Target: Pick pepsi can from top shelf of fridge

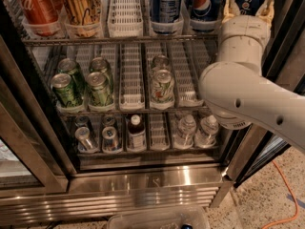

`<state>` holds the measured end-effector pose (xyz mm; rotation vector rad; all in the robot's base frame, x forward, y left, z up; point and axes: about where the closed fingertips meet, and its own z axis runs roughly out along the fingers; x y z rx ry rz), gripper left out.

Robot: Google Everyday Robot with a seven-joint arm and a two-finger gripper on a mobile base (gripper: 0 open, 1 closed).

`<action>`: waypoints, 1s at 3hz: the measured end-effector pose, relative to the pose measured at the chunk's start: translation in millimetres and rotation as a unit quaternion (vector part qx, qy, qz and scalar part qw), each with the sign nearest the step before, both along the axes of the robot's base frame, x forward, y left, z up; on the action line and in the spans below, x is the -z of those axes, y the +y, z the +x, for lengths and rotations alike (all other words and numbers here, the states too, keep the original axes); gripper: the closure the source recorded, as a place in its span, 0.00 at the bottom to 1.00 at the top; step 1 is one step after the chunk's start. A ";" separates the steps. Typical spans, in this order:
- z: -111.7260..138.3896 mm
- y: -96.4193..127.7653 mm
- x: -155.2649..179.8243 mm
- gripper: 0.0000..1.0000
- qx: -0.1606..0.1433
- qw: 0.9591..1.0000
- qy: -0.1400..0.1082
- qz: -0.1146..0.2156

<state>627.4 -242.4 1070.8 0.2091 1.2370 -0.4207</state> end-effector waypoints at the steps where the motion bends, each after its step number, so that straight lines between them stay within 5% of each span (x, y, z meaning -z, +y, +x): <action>1: -0.7 -1.5 -1.4 0.42 0.003 1.000 -0.003 -0.001; 3: -1.4 -2.9 -2.3 0.84 0.008 1.000 -0.008 -0.004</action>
Offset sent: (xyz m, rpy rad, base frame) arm 0.0137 -0.0246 0.0019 -0.0266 -0.0366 -0.0387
